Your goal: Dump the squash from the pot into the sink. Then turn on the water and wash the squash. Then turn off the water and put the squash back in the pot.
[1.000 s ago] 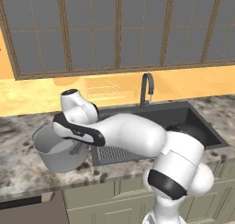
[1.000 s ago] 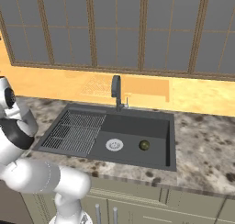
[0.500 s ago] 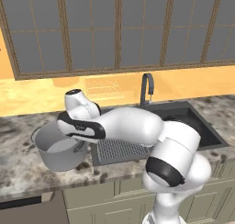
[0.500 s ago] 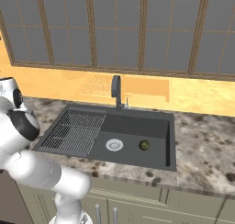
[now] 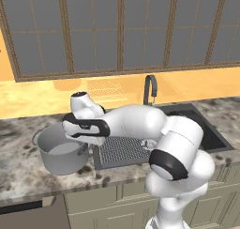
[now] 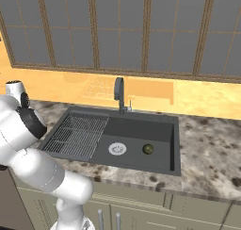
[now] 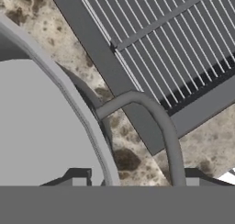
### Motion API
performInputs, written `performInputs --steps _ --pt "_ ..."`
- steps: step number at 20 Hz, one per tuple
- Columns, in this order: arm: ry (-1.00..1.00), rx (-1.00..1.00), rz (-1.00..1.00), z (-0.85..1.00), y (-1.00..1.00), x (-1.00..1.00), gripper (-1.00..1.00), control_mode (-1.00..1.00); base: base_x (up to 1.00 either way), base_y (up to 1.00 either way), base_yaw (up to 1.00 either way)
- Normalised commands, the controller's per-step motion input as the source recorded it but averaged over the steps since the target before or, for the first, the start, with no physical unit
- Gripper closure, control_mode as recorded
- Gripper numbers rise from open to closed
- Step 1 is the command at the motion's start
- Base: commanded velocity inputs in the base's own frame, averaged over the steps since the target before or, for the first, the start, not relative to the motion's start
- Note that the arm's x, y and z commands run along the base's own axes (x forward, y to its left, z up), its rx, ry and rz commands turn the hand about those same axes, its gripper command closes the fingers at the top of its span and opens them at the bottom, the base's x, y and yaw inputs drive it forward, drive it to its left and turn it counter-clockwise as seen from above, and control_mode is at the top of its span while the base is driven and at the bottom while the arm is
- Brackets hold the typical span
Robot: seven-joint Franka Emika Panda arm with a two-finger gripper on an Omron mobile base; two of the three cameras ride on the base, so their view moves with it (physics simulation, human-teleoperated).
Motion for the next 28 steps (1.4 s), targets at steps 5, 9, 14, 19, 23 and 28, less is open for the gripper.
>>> performInputs --steps 5,9,14,19,23,28 --pt "0.0 0.0 0.0 0.07 -0.08 -0.24 -1.0 -1.0 0.0 0.0 0.0" --pt "-0.03 0.0 0.0 0.41 -0.13 -0.38 -1.0 -1.0 0.0 0.0 0.0" --pt "-0.01 0.0 -0.03 0.53 -0.26 -0.37 -1.0 -1.0 0.0 0.0 0.0" --pt "0.0 0.0 -0.03 0.71 -0.67 -0.37 -1.0 -1.0 0.0 0.0 0.0" --pt "-0.05 0.0 0.01 0.64 -0.93 -0.47 -1.0 -1.0 0.0 0.0 0.0" --pt "-0.1 0.0 0.18 0.42 -1.0 -0.54 -1.0 -1.0 0.0 0.0 0.0"
